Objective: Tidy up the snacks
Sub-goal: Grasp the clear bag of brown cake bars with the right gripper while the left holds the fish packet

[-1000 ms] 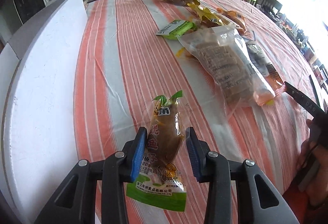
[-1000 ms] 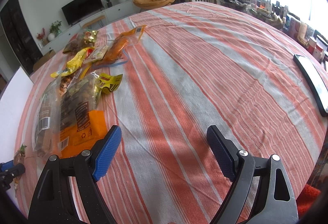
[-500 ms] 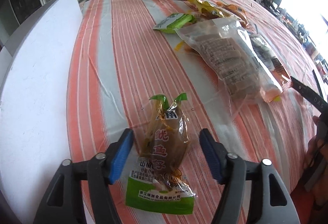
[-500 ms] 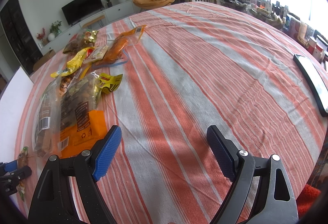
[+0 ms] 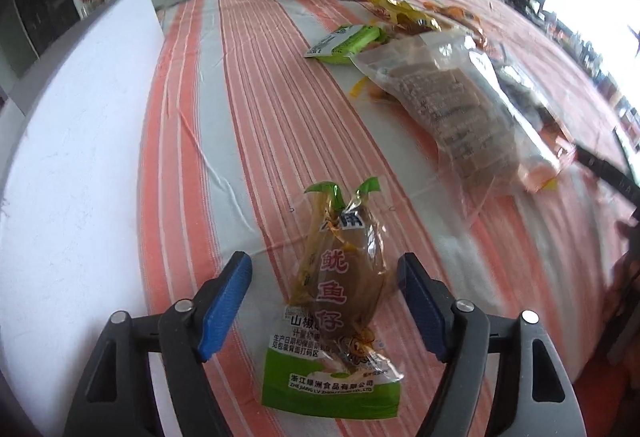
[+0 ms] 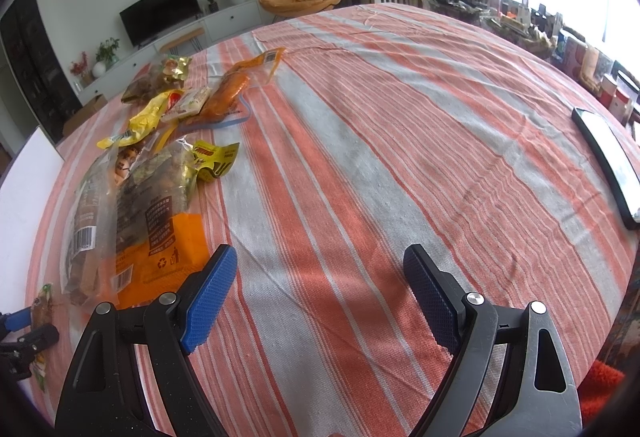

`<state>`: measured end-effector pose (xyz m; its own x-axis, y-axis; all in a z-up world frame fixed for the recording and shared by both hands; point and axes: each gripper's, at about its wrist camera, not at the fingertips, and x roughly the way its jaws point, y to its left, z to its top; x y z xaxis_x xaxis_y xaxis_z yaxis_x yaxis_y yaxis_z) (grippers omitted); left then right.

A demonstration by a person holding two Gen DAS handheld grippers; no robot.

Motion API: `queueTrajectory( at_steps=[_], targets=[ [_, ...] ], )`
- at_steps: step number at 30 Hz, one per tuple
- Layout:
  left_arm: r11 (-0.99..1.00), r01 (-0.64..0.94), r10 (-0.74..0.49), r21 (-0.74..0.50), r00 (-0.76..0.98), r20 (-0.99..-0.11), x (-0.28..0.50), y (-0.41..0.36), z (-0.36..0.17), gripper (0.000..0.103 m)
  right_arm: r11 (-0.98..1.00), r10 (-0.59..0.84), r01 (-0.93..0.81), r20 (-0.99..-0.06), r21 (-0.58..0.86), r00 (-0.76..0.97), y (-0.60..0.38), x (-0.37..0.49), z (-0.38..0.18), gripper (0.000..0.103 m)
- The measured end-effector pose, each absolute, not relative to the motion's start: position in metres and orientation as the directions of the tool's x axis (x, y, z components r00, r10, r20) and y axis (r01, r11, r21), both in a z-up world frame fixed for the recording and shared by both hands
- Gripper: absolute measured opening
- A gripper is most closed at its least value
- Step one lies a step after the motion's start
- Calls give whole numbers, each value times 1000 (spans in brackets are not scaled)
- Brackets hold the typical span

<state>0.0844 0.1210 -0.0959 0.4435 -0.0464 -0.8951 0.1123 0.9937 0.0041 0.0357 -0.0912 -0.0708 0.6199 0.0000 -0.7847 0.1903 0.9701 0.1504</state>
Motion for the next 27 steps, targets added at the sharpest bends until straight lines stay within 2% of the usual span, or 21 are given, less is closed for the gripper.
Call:
queueTrajectory(
  at_steps=[1,2,4,7,9,13,14,16,19,21,23,25,26,27],
  targets=[
    [994,108,-48,2,456,-889,82,120,-94,50,970,1,190,-784,152,621,-90,36,-71,88],
    [993,117,-49,6,460,-886,80,117,-91,43,970,1,190,-784,152,621,-90,37,-71,88],
    [994,110,-29,28,483,-875,74,114,-86,37,968,8,190,-781,162,624,-92,36,-71,88],
    [993,92,-113,-78,482,-869,70,124,-77,35,945,70,200,-755,260,653,-102,32,-67,87],
    [983,72,-180,-167,487,-854,66,135,-68,34,926,115,177,-697,332,707,-110,24,-54,87],
    [969,54,-232,-241,527,-818,58,144,-44,30,937,268,-46,-632,345,727,-77,22,-17,88],
    [962,47,-251,-268,535,-807,56,147,-38,30,934,324,-133,-636,330,700,-57,27,-10,88],
    [950,41,-280,-311,556,-782,52,152,-24,30,937,350,-246,-693,249,631,-14,41,-8,87],
    [944,60,-298,-325,583,-756,45,154,-3,30,940,268,-323,-824,110,500,48,72,-34,86],
    [944,70,-298,-322,598,-744,41,156,6,29,936,173,-351,-871,0,460,81,88,-55,90],
    [945,76,-295,-317,615,-731,36,159,15,29,913,40,-375,-876,-164,482,103,94,-68,92],
    [948,81,-289,-307,624,-726,32,161,19,29,908,-15,-360,-873,-216,487,106,99,-71,86],
    [949,84,-287,-304,625,-726,31,162,20,29,916,-5,-349,-876,-198,483,103,100,-68,59],
    [949,89,-289,-302,625,-725,30,162,21,29,923,21,-349,-883,-164,470,97,100,-65,58]
  ],
)
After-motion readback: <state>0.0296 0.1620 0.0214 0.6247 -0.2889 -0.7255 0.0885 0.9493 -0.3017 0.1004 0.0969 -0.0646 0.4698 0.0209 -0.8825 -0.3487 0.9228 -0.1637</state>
